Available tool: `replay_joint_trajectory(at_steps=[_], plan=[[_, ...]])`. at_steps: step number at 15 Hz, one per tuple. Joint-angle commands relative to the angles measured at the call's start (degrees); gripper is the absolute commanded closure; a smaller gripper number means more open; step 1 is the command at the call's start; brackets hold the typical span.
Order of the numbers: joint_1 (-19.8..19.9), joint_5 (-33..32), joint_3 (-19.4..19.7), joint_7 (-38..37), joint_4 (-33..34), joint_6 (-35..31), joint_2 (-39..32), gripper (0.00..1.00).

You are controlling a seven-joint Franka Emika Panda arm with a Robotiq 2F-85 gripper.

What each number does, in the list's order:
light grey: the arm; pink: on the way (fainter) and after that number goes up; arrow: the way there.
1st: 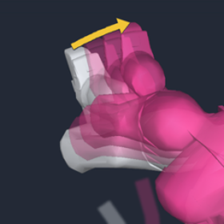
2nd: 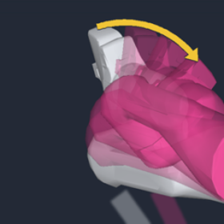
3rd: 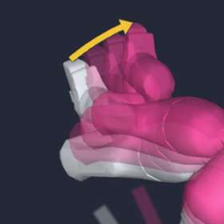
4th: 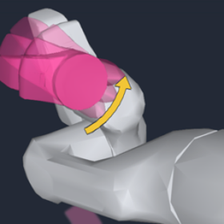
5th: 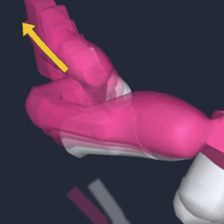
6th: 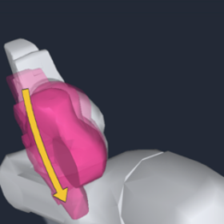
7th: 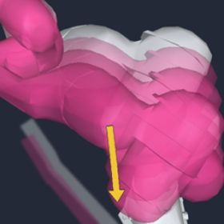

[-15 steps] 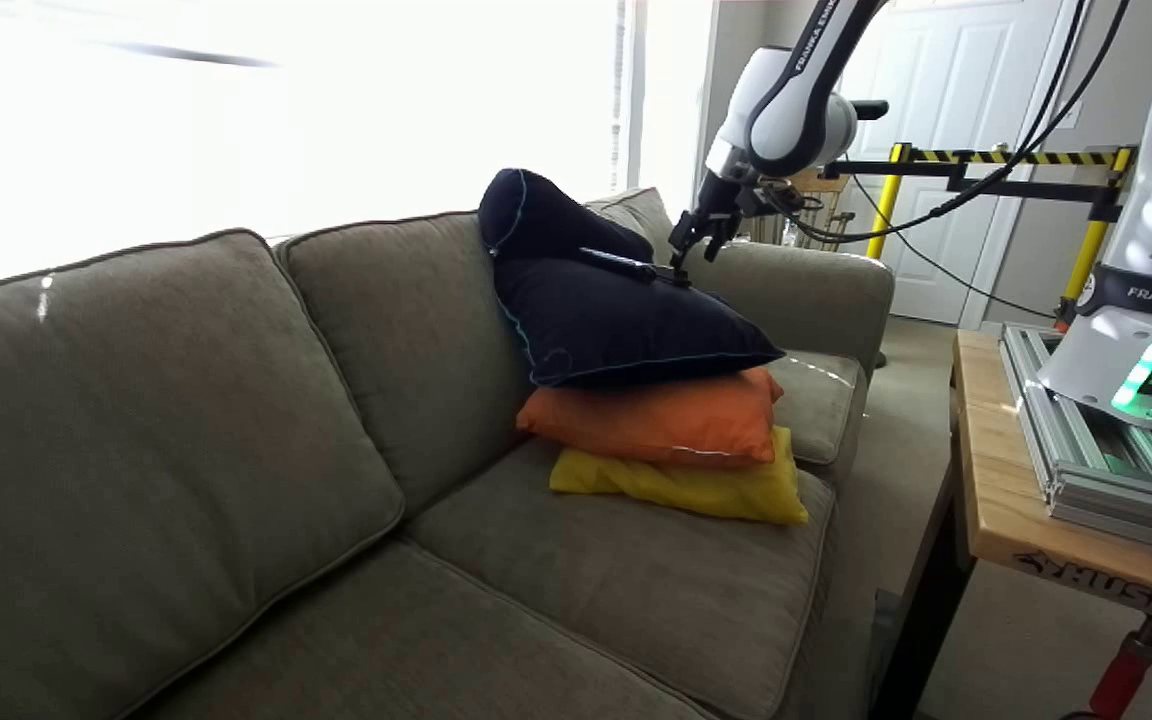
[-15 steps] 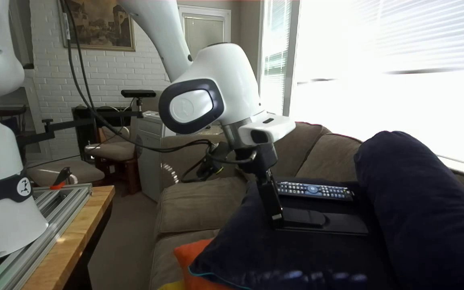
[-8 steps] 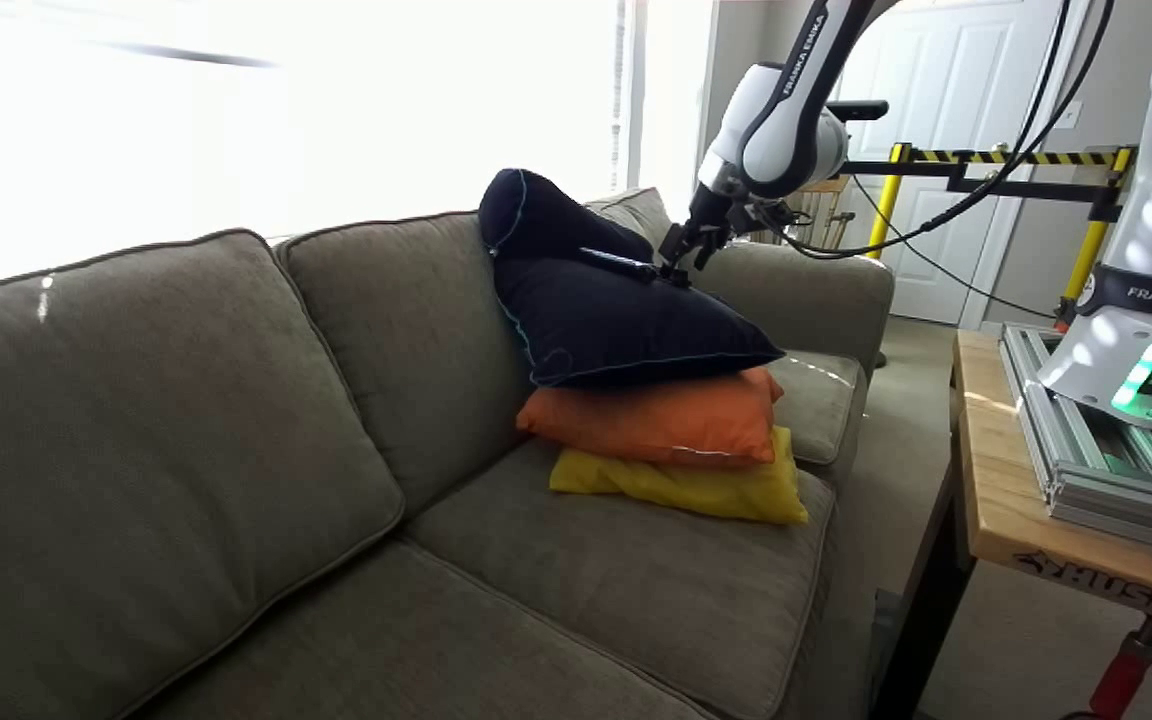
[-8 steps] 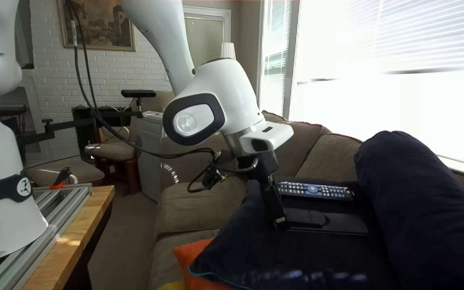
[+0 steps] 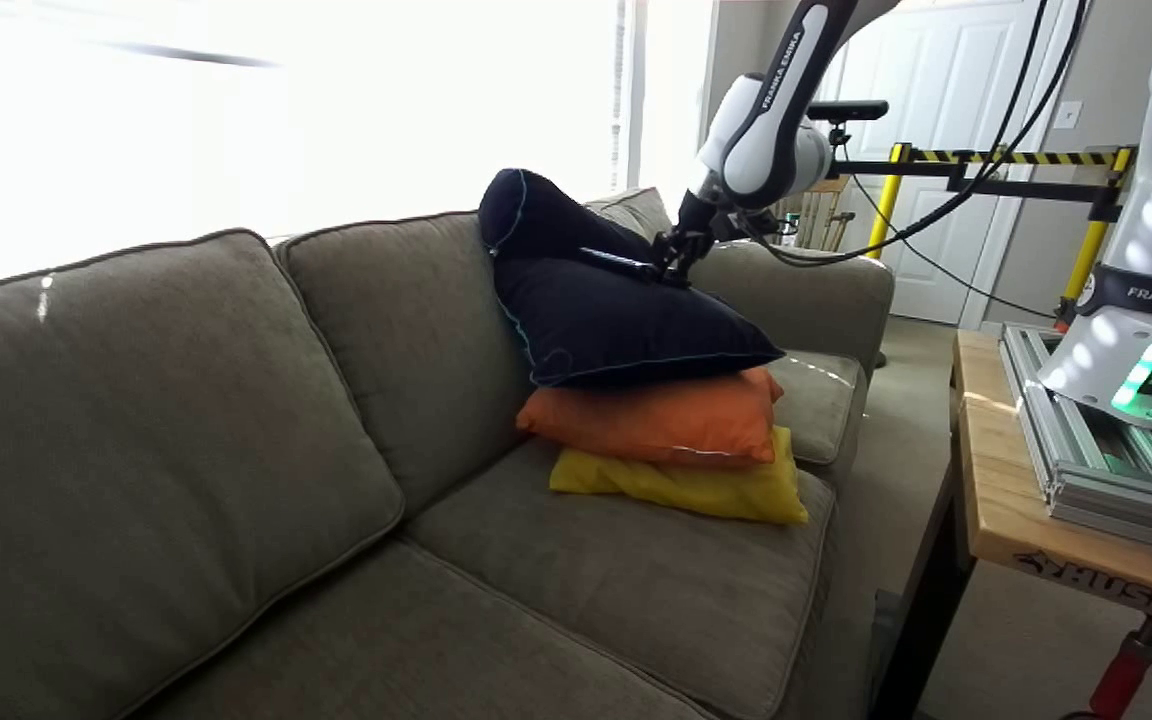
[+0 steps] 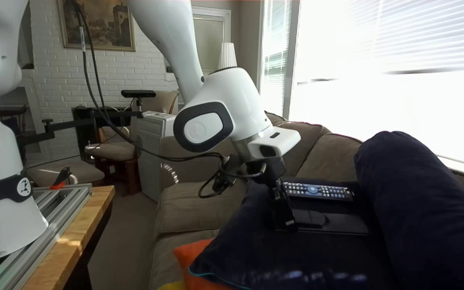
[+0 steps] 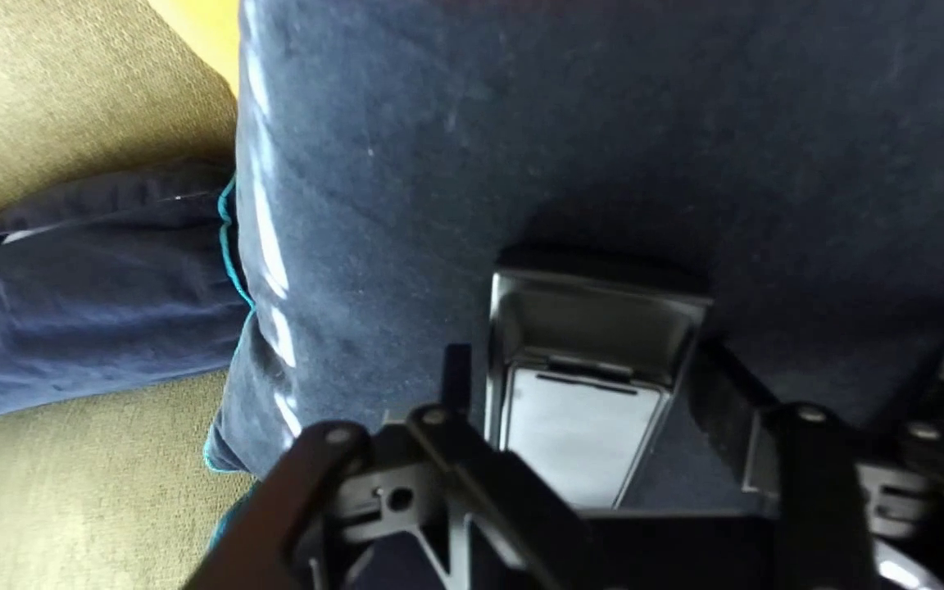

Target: Flip the remote on the right

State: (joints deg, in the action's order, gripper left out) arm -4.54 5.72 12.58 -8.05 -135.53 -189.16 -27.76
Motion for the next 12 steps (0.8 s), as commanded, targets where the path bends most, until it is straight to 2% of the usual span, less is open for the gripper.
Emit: replay_joint_trajectory(at_steps=[1,2,3,4,5,8,10,11,12], plan=[[-1.78,2.52,1.23,-0.39,2.02,-0.88,-2.08,0.61],[-3.13,3.13,2.34,-0.54,1.95,-0.11,-1.59,0.67],[-2.86,3.37,1.79,-0.64,1.62,1.38,-0.37,0.69],[-5.50,4.50,4.09,-1.15,1.22,3.44,0.84,0.69],[-5.85,4.79,4.17,-1.41,0.81,5.99,2.38,0.69],[-10.69,3.62,9.30,-3.14,-0.08,16.72,9.09,0.69],[-11.07,2.37,10.16,-3.83,-0.49,25.69,14.29,0.69],[-7.94,-0.88,7.84,-5.91,-0.29,29.82,16.68,0.69],[-6.51,-1.76,6.72,-6.75,0.34,34.36,18.91,0.69]])
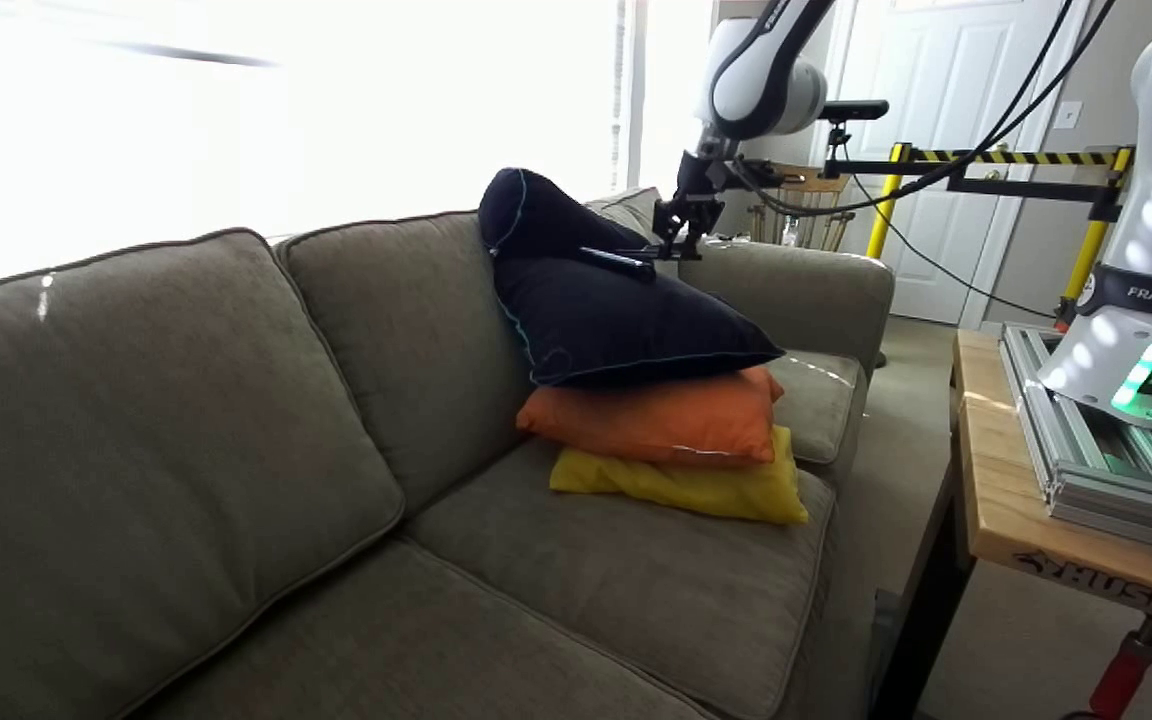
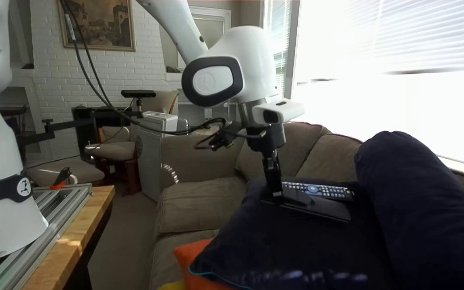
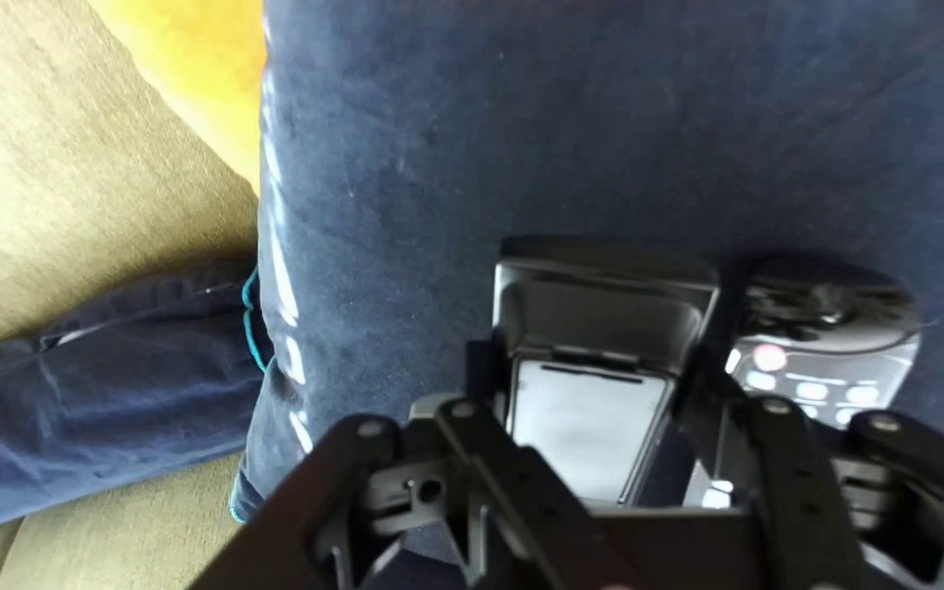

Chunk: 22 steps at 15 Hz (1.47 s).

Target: Flip the remote on the right

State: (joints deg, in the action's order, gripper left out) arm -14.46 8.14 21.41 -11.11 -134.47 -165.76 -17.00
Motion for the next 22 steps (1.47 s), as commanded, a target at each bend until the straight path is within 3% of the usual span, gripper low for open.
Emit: replay_joint_trajectory(at_steps=[1,5,8,14,15,16,22], plan=[[4.56,-5.82,-2.69,-5.16,-0.13,15.33,10.11,0.69],[11.94,-0.54,-8.90,-0.19,3.56,33.79,15.58,0.69],[15.48,3.90,-10.67,2.15,9.89,47.61,15.67,0.69],[19.69,8.99,-11.21,2.02,18.43,61.35,10.14,0.69],[19.19,5.86,-11.78,0.38,14.32,57.00,13.65,0.69],[19.54,5.97,-11.80,0.39,14.88,57.57,13.00,0.44],[19.57,5.95,-12.22,0.39,14.80,57.48,12.81,0.44]])
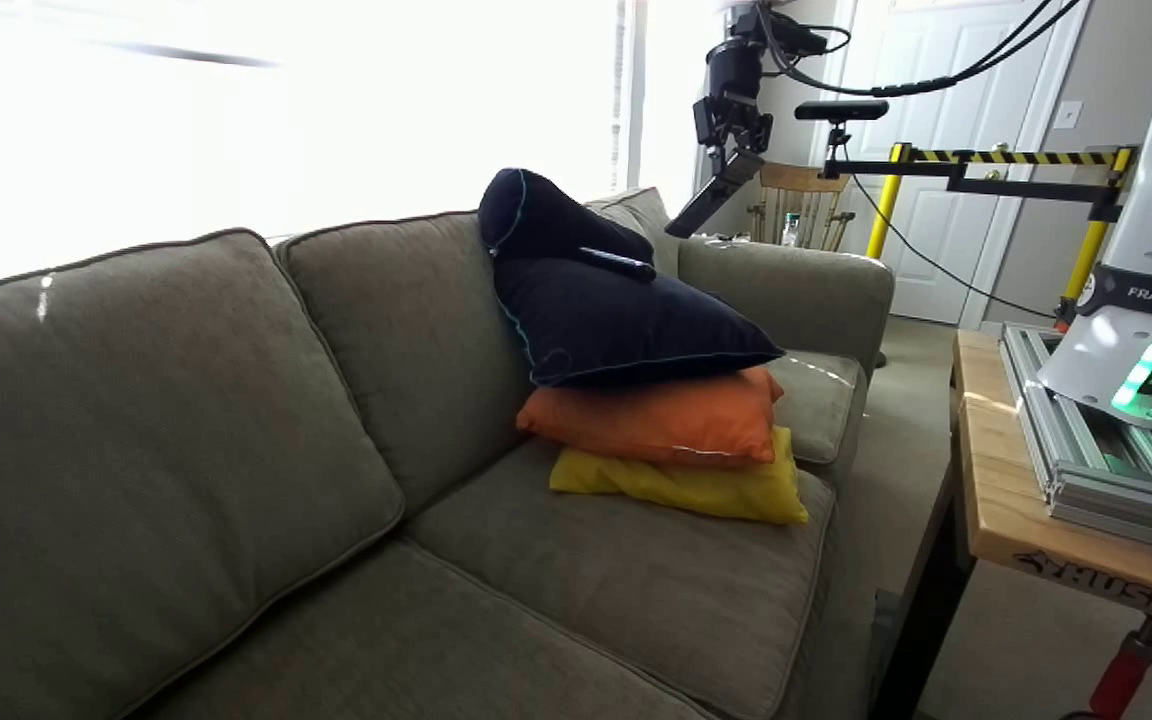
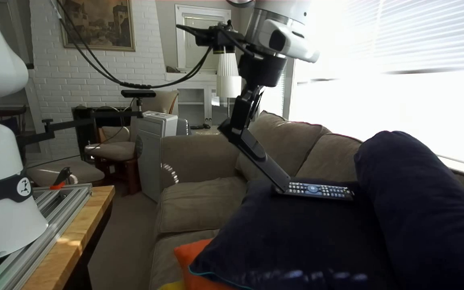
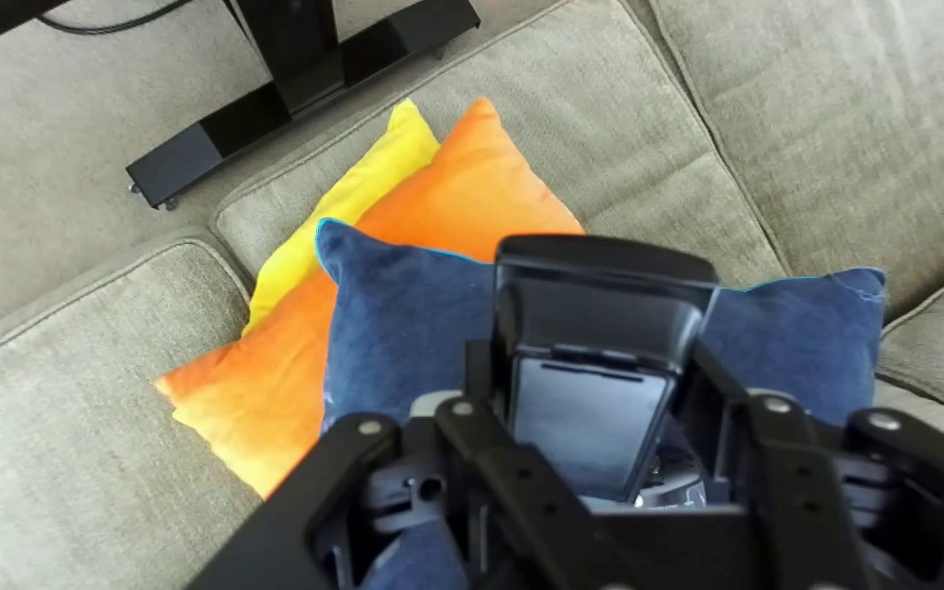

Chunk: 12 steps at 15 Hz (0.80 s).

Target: Flip the remote on the right

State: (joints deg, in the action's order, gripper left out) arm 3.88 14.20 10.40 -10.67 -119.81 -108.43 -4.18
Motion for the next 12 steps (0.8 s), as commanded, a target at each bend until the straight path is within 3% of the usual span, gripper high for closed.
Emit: replay_joint_trajectory(at_steps=[1,7,12], plan=[[1.23,-0.11,-1.21,-0.06,0.14,0.15,-0.02,0.69],[3.83,2.94,-0.36,-0.81,7.28,8.43,-7.69,0.69],[7.36,11.15,-0.98,2.15,16.45,19.73,-15.75,0.69]])
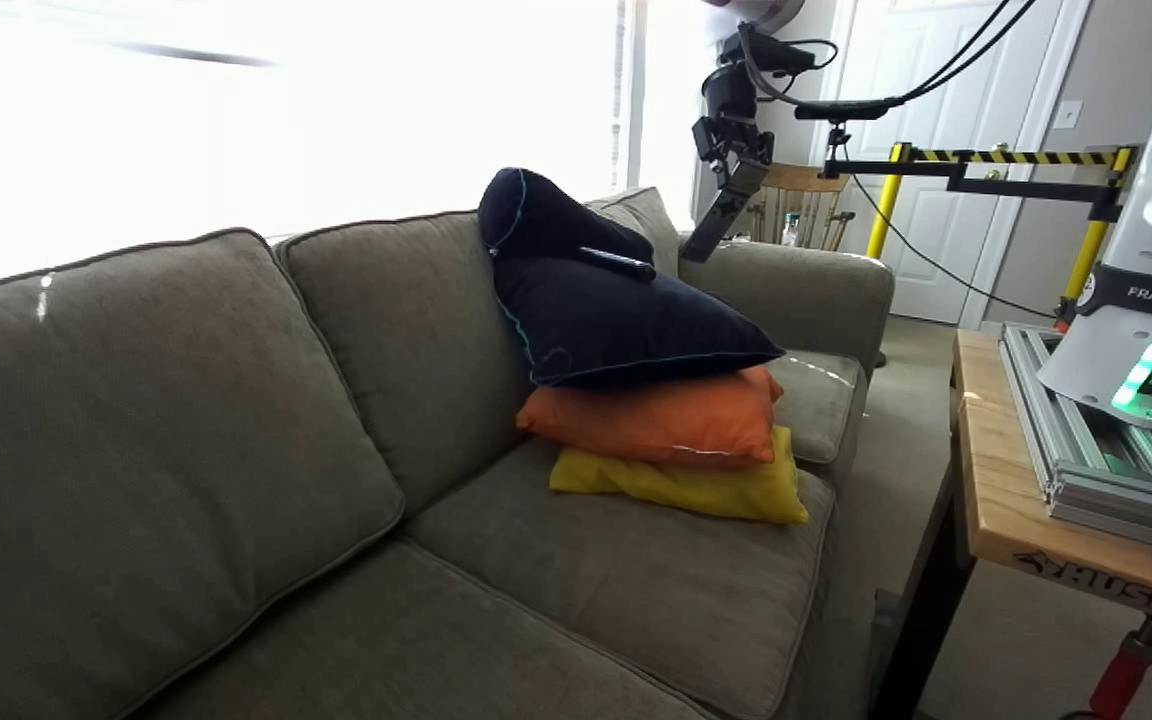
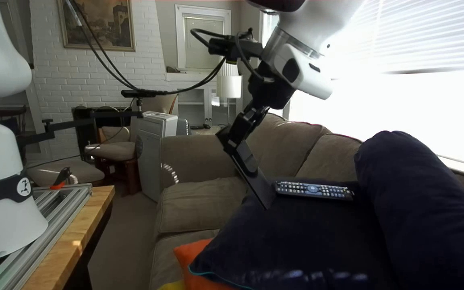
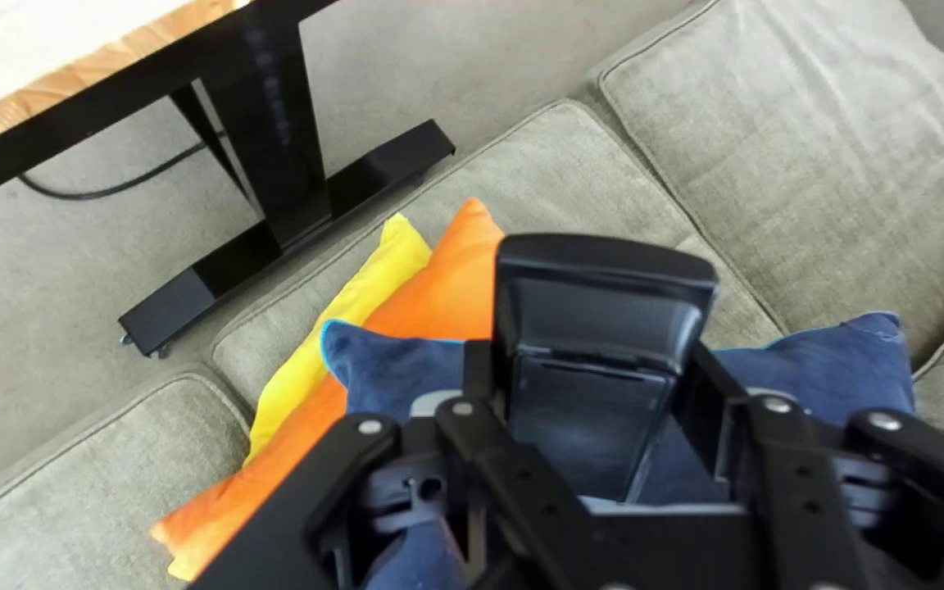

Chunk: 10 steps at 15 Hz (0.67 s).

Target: Flip the remote on the right

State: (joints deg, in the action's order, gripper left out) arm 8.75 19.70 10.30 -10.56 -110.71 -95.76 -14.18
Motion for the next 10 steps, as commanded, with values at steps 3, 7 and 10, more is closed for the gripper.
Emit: replay_joint_trajectory(at_steps=[3,7,10], plan=[[3.73,10.08,-1.29,2.02,11.52,9.27,-9.73,0.69],[4.63,13.85,-1.88,-0.71,16.12,11.48,-13.64,0.69],[3.99,12.86,-1.79,-2.95,19.20,11.79,-15.87,0.69]])
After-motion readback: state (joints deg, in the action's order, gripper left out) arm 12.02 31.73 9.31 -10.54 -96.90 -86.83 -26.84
